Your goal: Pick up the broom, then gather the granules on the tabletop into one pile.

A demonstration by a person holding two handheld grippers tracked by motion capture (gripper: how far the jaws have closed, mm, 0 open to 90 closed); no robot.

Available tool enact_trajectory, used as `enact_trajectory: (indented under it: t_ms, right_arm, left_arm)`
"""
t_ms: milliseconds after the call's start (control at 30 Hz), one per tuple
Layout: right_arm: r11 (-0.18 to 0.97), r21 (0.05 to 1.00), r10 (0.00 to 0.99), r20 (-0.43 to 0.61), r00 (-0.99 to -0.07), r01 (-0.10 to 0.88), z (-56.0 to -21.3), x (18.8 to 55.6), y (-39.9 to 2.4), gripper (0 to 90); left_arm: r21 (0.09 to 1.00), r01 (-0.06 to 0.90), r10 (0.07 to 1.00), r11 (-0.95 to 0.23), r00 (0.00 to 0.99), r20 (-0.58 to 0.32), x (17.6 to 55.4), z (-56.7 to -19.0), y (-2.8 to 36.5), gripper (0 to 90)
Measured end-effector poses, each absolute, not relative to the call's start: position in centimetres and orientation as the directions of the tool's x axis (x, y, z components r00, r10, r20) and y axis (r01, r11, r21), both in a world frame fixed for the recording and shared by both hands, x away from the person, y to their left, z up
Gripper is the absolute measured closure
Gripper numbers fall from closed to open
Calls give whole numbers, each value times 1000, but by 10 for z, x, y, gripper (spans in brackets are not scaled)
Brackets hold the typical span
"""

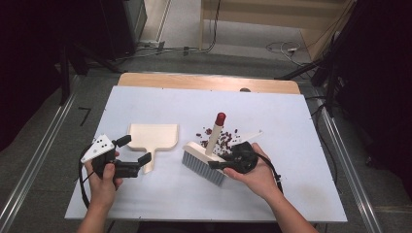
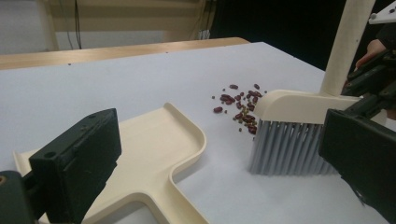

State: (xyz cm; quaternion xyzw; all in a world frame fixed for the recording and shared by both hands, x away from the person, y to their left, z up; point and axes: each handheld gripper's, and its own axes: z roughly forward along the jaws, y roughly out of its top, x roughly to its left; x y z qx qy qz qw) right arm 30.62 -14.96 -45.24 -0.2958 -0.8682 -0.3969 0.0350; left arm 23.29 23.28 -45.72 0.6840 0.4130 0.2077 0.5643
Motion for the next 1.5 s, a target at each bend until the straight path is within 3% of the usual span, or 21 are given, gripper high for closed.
enact_trajectory:
  t_ms: [933,1500]
  right_arm:
    - [385,642,681,288,-674,663,-454,339,-183,659]
    - [331,650,729,285,-623,684,-453,342,-196,659]
  left_arm:
    - [929,369,829,-31,528,-183,235,-468,240,0]
    - [928,373,838,-25,513,-184,235,-469,243,0]
